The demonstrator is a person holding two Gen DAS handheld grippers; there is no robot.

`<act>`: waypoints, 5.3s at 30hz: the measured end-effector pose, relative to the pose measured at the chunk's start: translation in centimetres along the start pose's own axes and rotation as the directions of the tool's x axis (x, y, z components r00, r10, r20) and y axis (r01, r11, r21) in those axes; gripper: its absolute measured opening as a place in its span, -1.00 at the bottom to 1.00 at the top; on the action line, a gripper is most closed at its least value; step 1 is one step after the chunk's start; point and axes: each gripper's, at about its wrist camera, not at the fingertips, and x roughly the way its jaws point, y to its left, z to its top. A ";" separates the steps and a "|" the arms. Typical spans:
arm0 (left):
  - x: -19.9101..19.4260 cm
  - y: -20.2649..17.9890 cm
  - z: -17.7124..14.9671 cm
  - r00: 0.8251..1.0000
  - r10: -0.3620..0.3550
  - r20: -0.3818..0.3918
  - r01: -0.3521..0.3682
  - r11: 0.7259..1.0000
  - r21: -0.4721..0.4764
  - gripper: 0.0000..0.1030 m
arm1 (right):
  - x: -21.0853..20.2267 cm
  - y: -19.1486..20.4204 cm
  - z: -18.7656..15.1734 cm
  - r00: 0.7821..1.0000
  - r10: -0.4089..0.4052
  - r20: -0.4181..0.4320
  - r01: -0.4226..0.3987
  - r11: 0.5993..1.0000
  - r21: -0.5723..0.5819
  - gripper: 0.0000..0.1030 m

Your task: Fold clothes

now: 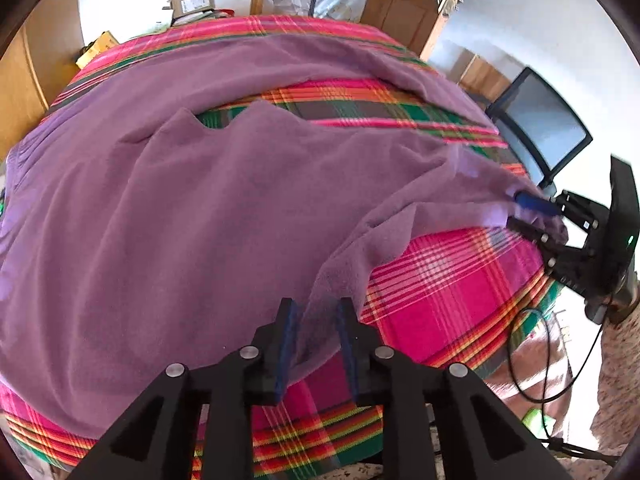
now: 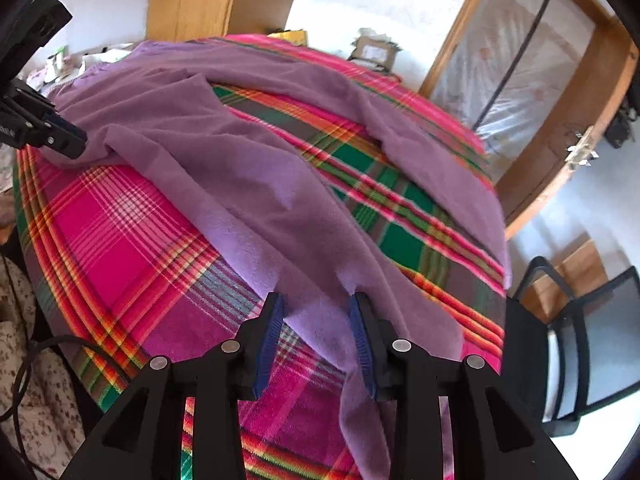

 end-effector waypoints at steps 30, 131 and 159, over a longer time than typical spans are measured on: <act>-0.6 -1.1 -3.0 0.998 -0.069 -0.015 0.070 0.991 0.114 -0.94 | -5.9 0.7 -4.6 0.999 -0.034 -0.026 0.035 0.999 0.018 -0.91; -8.3 29.6 -18.0 0.912 0.178 0.370 0.283 0.380 -0.881 -0.95 | -2.3 16.9 3.3 0.930 0.318 0.183 -0.310 0.948 -0.069 -0.35; -9.8 21.5 -10.6 0.920 0.170 0.354 0.168 0.644 -0.746 -0.67 | -5.4 -0.8 -6.4 0.973 -0.179 0.149 0.067 0.828 0.556 -0.34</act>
